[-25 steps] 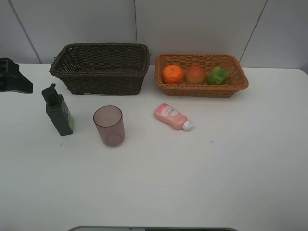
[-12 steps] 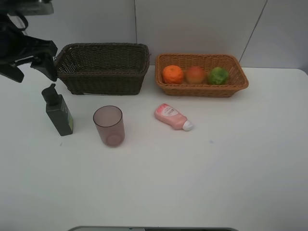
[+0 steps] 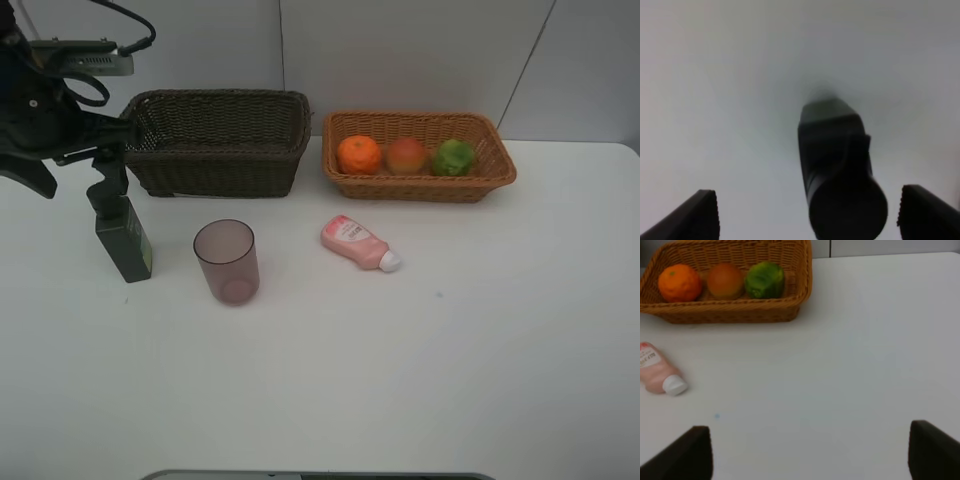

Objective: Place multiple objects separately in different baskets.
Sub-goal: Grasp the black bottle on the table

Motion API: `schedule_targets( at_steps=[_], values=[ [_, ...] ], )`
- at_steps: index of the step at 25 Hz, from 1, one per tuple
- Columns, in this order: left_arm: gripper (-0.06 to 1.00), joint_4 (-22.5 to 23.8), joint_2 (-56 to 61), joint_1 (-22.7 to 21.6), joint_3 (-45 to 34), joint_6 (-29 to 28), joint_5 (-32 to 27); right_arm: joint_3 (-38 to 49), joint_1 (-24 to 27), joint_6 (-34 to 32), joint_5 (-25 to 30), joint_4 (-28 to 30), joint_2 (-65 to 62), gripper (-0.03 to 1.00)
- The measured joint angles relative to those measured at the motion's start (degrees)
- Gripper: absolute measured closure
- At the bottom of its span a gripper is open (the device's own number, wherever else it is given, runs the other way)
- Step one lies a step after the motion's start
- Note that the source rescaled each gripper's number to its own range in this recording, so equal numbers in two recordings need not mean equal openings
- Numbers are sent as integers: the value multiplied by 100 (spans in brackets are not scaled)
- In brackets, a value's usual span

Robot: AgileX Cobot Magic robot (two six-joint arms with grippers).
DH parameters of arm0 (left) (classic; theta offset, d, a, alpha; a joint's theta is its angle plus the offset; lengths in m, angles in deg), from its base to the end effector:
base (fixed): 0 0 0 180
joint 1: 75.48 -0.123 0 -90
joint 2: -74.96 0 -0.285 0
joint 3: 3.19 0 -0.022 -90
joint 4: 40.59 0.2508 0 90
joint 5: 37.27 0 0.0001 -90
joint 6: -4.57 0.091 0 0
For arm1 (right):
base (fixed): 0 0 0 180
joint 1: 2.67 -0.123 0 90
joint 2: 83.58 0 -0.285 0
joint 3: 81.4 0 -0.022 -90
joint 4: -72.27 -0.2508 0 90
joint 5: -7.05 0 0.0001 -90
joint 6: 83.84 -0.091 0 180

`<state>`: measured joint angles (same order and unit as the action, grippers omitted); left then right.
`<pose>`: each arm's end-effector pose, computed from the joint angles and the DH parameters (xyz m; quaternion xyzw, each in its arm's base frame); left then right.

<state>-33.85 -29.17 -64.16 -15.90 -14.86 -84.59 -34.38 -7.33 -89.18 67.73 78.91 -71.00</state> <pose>0.3234 -0.0567 0.2186 -0.0365 0.9886 0.0101 0.1454 0.0060 -0.0087 0.2855 0.0057 0.8658 -0.0144 0.5002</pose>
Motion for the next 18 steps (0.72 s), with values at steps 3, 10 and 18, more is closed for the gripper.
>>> schedule_targets(
  at_steps=[3,10,18],
  values=[
    [3,-8,-256,0,0,-25,47,0,0,0,0,0,0,35],
    [3,-22,-594,0,-117,-143,498,0,0,0,0,0,0,35],
    [3,-354,-783,0,-586,-156,1311,0,0,0,0,0,0,35]
  ],
)
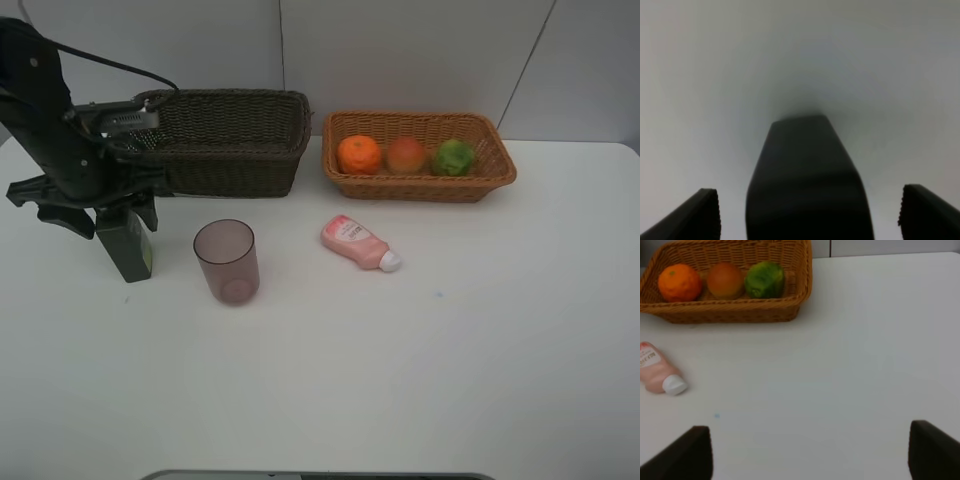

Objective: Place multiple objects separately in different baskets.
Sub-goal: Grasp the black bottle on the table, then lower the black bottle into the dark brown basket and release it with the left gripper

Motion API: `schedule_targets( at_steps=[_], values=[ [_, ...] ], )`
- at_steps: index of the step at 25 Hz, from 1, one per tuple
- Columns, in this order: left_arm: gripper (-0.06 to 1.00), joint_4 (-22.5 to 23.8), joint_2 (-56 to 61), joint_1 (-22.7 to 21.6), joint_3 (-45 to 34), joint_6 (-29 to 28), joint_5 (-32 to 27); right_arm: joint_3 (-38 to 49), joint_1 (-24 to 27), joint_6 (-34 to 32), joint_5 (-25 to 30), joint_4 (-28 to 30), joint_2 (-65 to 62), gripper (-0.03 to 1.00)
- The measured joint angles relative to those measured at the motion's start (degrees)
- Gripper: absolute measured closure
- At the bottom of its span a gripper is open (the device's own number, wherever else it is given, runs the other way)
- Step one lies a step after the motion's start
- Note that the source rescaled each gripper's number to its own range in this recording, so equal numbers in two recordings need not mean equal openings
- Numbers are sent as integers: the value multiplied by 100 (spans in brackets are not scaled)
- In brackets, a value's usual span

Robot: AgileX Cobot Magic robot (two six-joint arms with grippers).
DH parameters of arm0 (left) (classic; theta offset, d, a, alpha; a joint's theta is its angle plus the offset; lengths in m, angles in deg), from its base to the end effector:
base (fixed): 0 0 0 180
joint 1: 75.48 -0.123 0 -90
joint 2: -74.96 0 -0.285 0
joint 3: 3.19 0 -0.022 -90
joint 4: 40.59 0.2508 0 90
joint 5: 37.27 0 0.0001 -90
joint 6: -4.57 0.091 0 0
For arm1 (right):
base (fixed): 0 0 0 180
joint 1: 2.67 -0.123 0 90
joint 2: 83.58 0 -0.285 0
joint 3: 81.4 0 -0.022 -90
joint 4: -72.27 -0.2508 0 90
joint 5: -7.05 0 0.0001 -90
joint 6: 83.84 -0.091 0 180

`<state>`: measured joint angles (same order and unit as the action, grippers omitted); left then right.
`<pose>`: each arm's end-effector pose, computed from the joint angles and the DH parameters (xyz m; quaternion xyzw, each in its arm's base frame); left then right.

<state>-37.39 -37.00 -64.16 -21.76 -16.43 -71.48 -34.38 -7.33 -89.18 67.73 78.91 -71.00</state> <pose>0.3294 -0.0630 0.1533 -0.0629 0.9890 -0.0191 0.1327 0.0060 -0.0087 0.2855 0.0057 0.8658 -0.0144 0.5002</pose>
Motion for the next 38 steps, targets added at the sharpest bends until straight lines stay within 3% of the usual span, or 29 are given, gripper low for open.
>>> schedule_targets(
  at_steps=[3,6,7,30,38],
  values=[
    [12,-17,0,0,-45,0,114,0,0,0,0,0,0,35],
    [52,-16,0,0,-45,0,134,0,0,0,0,0,0,35],
    [55,-21,0,0,-45,0,134,0,0,0,0,0,0,35],
    [53,-93,254,0,-76,-5,127,0,0,0,0,-1,0,35],
    [53,-37,1082,208,890,298,-426,0,0,0,0,-1,0,35]
  ],
)
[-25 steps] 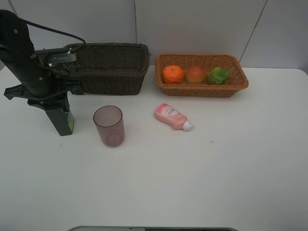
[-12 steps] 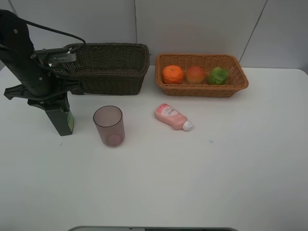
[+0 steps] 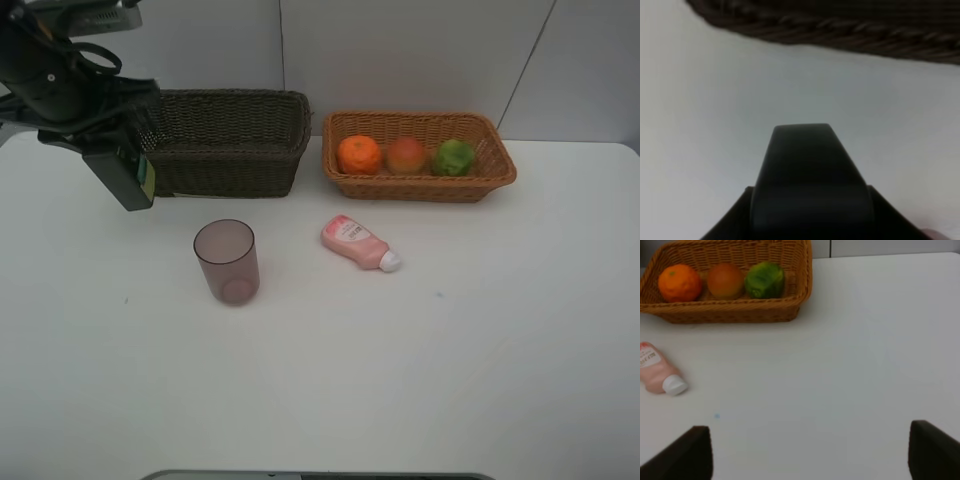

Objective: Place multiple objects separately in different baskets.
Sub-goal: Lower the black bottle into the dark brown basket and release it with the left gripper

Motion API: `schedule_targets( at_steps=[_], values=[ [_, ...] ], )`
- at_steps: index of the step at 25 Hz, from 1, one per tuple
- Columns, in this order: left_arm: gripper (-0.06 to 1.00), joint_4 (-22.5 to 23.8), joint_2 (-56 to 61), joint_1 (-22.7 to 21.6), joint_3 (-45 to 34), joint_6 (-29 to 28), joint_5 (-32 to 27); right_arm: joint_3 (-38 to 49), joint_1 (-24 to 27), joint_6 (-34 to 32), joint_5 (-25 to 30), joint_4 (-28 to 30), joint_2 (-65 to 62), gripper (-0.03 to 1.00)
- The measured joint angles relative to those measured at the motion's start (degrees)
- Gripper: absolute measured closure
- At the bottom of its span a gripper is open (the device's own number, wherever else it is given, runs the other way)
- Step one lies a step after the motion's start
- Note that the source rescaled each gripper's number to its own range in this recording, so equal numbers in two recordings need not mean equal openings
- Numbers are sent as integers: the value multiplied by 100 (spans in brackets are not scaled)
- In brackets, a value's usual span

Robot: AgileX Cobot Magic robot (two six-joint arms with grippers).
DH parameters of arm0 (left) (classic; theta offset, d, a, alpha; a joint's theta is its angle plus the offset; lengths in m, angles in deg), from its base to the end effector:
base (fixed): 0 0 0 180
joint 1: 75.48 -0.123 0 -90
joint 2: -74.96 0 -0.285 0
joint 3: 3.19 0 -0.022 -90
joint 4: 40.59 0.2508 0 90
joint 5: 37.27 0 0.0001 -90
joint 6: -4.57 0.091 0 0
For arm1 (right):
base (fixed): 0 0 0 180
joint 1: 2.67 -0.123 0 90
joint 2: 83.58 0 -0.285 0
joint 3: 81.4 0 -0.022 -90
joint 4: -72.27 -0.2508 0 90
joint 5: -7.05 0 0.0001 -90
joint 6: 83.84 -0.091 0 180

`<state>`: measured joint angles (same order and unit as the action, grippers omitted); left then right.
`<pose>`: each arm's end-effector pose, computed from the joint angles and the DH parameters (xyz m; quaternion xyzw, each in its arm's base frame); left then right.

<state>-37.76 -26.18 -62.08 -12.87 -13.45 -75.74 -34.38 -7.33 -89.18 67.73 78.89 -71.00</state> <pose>0.3350 -0.0769 0.2558 -0.0243 0.9638 -0.0525 0.2602 0.0060 -0.0087 0.2854 0.0057 0.8658 -0.0142 0.5002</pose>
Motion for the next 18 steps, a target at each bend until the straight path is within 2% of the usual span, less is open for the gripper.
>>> schedule_targets(
  at_steps=[8,12,18],
  values=[
    [53,607,-465,409,1610,235,-166,0,0,0,0,0,0,35],
    [53,733,-1007,588,2285,370,-90,0,0,0,0,0,0,35],
    [53,590,-1871,880,2870,1471,200,0,0,0,0,0,0,35]
  ],
)
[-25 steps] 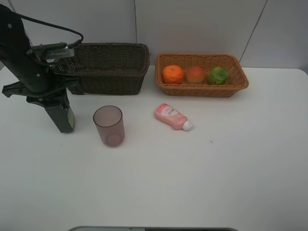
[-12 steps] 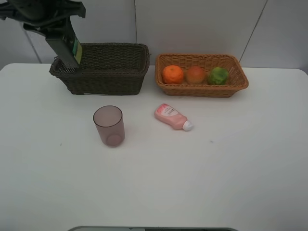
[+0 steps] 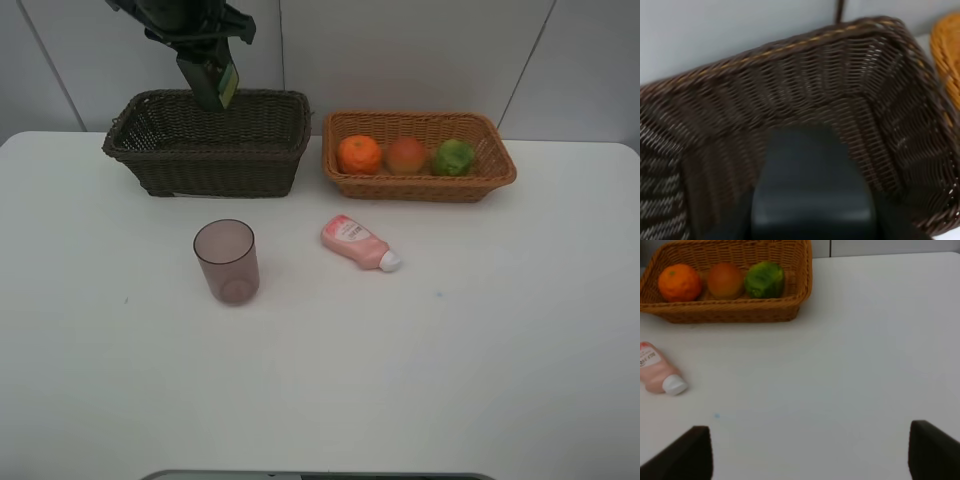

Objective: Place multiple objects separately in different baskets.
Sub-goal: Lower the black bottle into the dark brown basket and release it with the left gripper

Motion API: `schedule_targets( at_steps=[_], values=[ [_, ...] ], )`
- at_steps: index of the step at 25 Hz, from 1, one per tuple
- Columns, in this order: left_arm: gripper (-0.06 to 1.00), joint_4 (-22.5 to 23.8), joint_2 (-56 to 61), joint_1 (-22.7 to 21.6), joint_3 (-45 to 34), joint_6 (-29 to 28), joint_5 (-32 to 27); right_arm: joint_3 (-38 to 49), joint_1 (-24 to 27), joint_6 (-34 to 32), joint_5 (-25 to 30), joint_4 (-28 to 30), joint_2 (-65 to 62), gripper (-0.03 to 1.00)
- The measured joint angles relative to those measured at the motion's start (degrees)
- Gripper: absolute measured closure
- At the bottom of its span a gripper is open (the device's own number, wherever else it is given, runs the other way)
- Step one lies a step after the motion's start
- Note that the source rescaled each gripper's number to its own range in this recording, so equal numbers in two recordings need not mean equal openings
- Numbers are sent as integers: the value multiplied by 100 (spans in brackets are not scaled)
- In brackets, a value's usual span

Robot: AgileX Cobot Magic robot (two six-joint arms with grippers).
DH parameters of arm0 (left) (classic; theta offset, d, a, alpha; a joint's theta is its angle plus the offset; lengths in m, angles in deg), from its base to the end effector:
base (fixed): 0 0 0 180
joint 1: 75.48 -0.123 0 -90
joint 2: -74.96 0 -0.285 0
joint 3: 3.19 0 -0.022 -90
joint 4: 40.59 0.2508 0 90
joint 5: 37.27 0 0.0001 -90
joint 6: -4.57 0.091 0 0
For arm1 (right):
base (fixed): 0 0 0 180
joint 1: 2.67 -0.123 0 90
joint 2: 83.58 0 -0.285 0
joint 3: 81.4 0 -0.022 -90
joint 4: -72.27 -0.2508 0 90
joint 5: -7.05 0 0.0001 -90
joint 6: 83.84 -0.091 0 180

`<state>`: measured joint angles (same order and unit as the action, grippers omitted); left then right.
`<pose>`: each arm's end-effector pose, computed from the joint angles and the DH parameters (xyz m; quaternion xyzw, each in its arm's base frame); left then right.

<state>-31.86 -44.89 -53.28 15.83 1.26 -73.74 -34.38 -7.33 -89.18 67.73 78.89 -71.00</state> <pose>0.4235 -0.1640 0.2783 0.1924 0.9094 -0.0173 0.3683 0.0060 -0.0087 0.2854 0.0057 0.8658 -0.0142 0.5002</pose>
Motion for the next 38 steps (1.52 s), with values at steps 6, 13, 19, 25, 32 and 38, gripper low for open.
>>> schedule_targets(
  at_steps=[6,13,19,25,32,38],
  values=[
    [53,-213,-701,54,237,362,341,0,0,0,0,0,0,35],
    [53,-365,-1242,54,257,450,672,0,0,0,0,0,0,35],
    [53,-383,-1363,54,292,506,724,0,0,0,0,0,0,35],
    [49,-383,-1379,54,292,514,731,0,0,0,0,0,0,35],
    [13,-383,-1379,54,336,532,826,0,0,0,0,0,0,35],
    [11,-389,-1271,54,441,545,468,0,0,0,0,0,0,35]
  ],
)
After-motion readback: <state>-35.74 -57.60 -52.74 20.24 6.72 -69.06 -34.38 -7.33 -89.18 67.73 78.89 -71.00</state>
